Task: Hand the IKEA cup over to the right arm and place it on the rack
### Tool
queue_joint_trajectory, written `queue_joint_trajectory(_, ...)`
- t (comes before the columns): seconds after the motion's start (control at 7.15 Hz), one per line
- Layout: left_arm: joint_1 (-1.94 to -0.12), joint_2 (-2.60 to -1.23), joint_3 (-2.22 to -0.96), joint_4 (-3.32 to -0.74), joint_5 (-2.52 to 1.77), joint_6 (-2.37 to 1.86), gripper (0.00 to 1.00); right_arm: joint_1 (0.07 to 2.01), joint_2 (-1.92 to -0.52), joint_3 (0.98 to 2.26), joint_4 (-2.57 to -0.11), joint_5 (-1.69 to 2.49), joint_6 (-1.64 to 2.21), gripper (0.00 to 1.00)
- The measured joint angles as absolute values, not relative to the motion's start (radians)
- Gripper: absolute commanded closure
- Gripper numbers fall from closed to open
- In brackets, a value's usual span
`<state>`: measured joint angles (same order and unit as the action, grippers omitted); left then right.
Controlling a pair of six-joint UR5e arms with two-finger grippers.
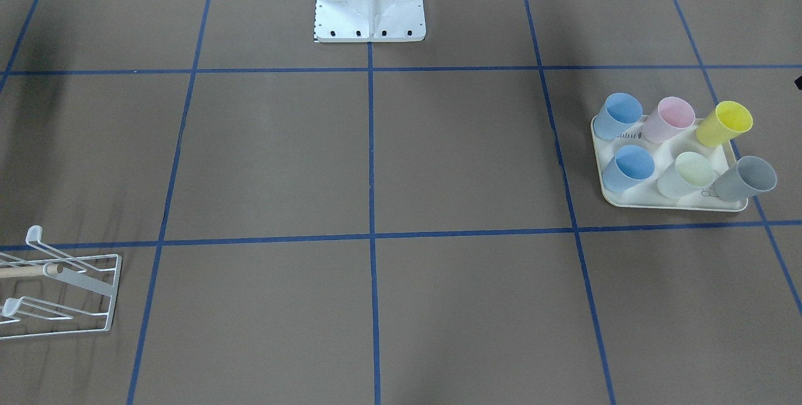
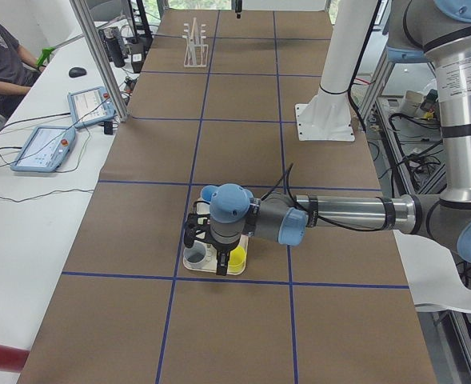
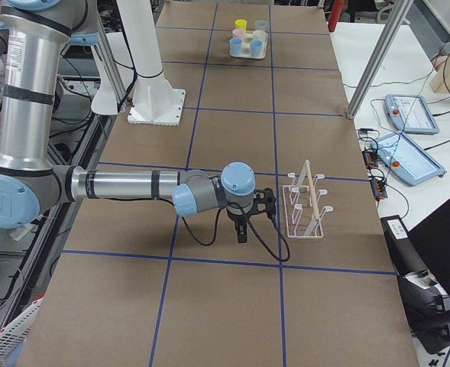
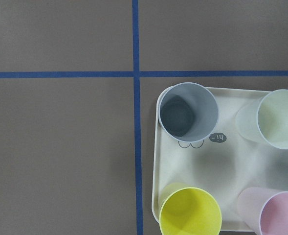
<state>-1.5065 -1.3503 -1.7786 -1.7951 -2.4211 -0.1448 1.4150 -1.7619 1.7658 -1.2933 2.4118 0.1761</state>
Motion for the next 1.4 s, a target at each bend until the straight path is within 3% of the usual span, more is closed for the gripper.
queue_joint_trajectory(0.98, -1.351, -1.368, -1.641, -1.820, -2.418, -0.148, 0.00, 1.406, -1.769, 1.760, -1.293, 2.415, 0.165, 0.01)
queue_joint_trajectory(1.4, -1.316, -1.405, -1.578, -1.833, -2.419, -0.147, 0.06, 1.391, -1.769, 1.758, -1.295, 2.416, 0.164, 0.01)
